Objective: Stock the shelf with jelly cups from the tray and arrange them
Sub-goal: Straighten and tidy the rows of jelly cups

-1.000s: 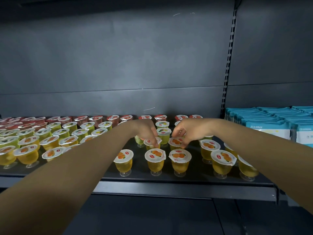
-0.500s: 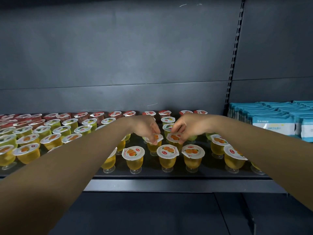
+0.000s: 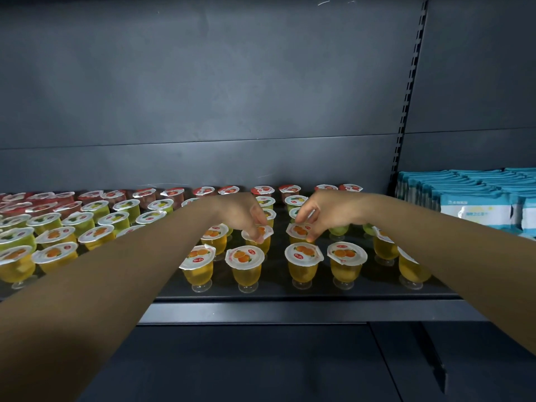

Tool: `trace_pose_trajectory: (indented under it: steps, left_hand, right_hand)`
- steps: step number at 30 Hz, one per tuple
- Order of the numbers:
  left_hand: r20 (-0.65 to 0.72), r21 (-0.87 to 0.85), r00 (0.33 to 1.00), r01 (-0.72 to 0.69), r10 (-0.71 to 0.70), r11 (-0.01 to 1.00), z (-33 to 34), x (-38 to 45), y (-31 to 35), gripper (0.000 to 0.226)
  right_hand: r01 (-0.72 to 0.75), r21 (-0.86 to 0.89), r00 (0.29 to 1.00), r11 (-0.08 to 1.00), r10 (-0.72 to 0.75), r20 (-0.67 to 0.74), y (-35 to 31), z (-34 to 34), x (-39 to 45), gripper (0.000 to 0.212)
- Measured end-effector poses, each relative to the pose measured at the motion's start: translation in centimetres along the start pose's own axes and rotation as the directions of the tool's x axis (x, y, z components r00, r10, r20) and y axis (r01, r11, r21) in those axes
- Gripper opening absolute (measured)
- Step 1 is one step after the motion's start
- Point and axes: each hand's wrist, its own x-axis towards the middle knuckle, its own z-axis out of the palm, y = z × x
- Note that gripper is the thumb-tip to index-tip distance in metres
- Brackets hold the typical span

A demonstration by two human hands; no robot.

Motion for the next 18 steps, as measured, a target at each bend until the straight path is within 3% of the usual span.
trace_pose_trajectory:
  steps: [9, 18]
  left_hand:
    - [0.004, 0.157, 1.0, -0.004, 0.003, 0.988, -1.8, -0.2, 2.6, 0.048]
    - [-0.056, 0.135, 0.994, -0.081, 0.089, 0.988, -4.1, 0.5, 12.0, 0.054]
  right_hand:
    - [-0.019, -0.007, 0.999, 1.0, 0.019, -0.03, 0.2, -2.4, -2.9, 0.046]
    - [-0.182, -0.304, 0.983, 0.935, 0.173, -0.057, 4.6, -7.9, -11.1, 0.048]
